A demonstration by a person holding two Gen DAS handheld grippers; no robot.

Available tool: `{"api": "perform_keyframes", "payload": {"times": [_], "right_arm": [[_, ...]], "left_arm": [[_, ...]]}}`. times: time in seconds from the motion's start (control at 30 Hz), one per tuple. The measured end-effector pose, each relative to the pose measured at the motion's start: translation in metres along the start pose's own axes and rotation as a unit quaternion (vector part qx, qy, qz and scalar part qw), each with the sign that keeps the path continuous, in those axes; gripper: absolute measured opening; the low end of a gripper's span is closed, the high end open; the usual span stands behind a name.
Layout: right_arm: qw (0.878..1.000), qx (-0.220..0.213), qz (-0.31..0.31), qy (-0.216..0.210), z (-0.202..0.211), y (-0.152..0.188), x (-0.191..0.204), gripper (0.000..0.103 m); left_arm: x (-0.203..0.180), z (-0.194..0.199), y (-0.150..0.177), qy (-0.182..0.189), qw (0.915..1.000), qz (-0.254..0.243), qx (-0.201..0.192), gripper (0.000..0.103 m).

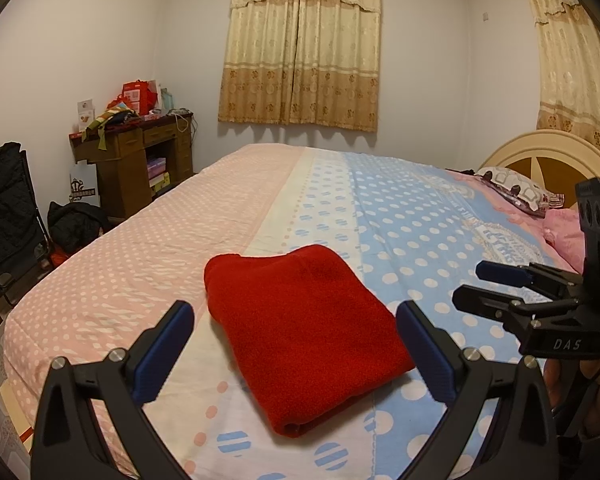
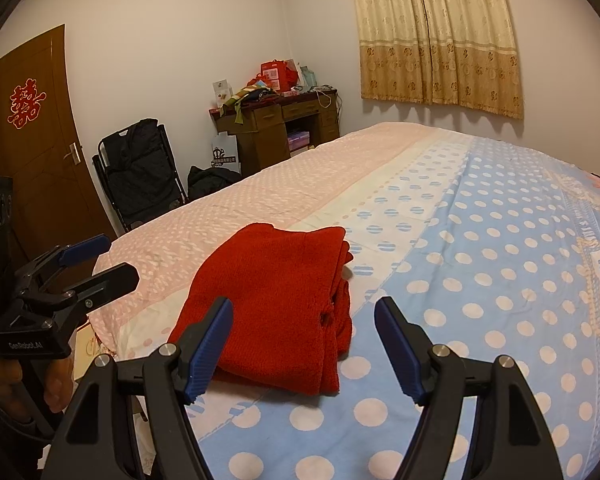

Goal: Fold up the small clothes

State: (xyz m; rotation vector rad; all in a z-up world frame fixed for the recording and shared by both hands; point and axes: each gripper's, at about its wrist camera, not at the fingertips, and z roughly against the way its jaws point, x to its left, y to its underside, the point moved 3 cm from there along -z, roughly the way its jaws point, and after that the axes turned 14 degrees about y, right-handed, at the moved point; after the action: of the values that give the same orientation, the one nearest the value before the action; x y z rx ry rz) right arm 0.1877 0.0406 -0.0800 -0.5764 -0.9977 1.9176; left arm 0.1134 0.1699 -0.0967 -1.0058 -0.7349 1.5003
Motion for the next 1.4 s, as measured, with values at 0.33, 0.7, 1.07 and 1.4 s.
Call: {"api": "perform_keyframes", "payload": {"times": [0.33,0.7,1.07,1.4], "right_arm": [[1.0,-0.001,-0.001,0.001,-0.001,0.001,0.002,0.074],[1.0,-0.002,0.003,-0.001,0.0,0.001,0.003,0.074],[1.0,-0.01,0.007,-0.006,0.007,-0.003,0.01,0.074],[1.0,-0.001,0.012,-0.01,0.007,0.004,0.015,0.074]], "left_arm": [[-0.004,-0.001,0.001,0.009,0.9999,-0.004,0.007,0.103],[0.003,0.004,-0.001,-0.006,1.0,-0.004,0.002,0.103],[0.008,0.001,-0.003,-0.011,0.9999,-0.001,0.009,0.103],[0.009,0.001,-0.003,-0.013,0.9998,-0.014,0.003,0.103]]}}
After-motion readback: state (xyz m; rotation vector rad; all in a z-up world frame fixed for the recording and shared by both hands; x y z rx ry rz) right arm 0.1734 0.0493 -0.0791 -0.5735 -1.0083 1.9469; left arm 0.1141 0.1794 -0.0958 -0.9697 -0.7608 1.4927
